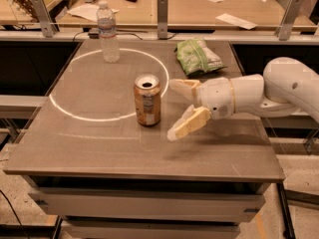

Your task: Pick orange can

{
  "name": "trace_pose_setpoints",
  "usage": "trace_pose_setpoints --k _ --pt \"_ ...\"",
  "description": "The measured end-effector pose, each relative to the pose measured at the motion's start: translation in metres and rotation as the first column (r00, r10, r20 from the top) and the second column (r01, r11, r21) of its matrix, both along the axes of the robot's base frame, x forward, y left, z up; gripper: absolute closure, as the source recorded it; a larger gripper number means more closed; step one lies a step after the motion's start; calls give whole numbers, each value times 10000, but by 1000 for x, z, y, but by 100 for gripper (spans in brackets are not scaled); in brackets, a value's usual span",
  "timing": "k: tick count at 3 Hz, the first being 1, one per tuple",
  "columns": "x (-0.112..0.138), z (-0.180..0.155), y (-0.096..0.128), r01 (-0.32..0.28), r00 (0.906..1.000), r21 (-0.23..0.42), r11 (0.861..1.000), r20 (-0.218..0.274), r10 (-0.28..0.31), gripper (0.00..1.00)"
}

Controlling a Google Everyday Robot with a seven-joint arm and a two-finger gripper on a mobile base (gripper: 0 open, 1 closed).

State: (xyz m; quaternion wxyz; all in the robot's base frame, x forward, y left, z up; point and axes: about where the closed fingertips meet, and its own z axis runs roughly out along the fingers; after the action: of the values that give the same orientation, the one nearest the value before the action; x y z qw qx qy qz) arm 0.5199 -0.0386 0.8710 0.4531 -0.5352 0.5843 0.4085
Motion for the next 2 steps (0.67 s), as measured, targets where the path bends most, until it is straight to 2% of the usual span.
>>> trace_pose_setpoints --k 2 --pt "20 -1 35 -469 9983 535 9975 -330 487 0"
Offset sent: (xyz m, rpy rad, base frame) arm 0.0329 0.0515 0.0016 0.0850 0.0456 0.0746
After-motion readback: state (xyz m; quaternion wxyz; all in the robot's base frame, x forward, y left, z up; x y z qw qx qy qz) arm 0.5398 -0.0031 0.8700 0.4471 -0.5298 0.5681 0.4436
